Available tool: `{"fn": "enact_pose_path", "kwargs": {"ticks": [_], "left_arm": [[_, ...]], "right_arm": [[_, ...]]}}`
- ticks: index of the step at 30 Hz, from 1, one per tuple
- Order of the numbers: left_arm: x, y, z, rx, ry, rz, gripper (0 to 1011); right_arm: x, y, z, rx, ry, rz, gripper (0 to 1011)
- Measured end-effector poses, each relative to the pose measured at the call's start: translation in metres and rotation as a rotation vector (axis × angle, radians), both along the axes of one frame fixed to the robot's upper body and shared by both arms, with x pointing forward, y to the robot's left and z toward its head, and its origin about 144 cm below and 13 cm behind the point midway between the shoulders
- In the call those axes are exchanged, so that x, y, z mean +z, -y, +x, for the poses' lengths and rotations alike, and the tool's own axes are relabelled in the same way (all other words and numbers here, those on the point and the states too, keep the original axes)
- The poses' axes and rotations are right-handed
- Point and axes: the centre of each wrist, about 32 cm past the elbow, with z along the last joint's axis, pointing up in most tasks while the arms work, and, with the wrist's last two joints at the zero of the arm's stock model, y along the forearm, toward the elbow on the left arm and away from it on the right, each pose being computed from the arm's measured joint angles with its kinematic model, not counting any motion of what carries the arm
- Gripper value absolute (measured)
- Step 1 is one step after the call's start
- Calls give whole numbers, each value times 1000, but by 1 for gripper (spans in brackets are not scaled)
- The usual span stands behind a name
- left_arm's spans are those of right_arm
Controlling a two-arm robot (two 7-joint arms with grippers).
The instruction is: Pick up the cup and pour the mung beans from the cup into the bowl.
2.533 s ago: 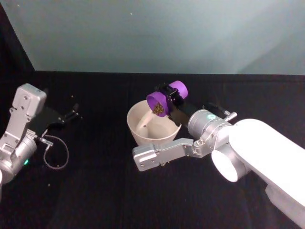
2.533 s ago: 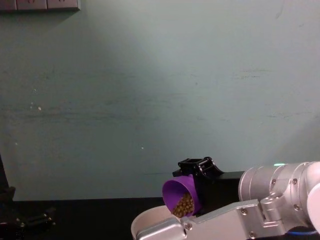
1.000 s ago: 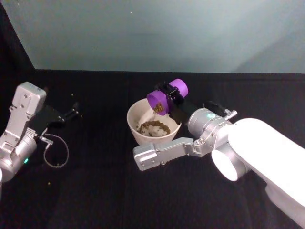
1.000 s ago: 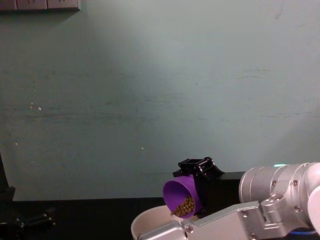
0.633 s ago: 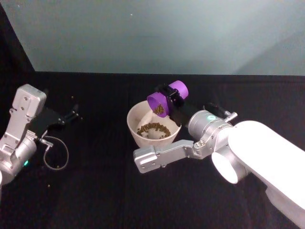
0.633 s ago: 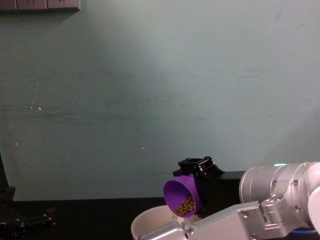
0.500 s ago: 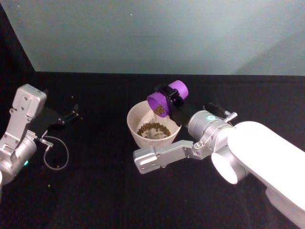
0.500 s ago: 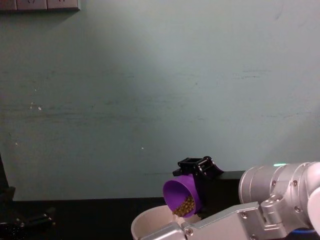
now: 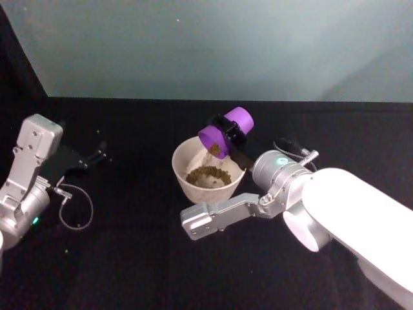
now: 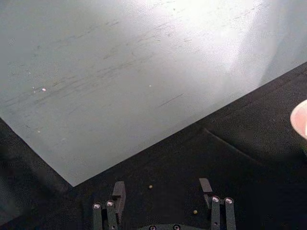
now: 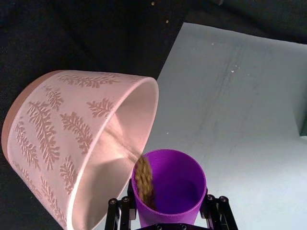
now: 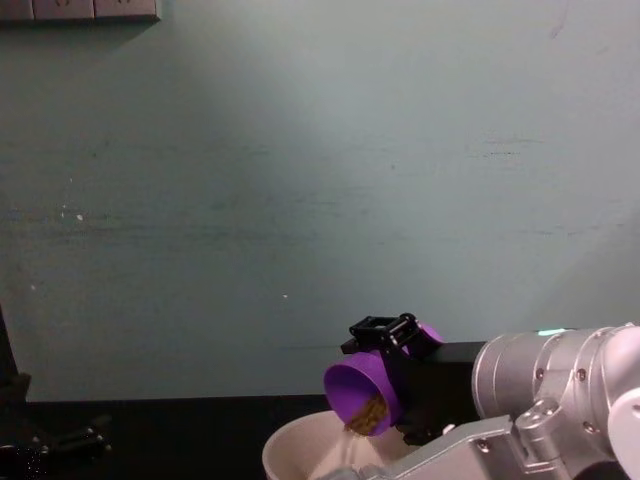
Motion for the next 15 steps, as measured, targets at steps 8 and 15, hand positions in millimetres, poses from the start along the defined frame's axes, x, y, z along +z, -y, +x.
{"fn": "enact_pose_path", "kwargs": {"ticks": [8, 15], "left_arm": [[0, 0, 0, 0, 0, 0, 1000], [0, 0, 0, 0, 0, 0, 1000]], "right_arm": [[-2, -3, -2, 4, 32, -60, 718], [-3, -7, -5, 14, 75, -140, 718]]}}
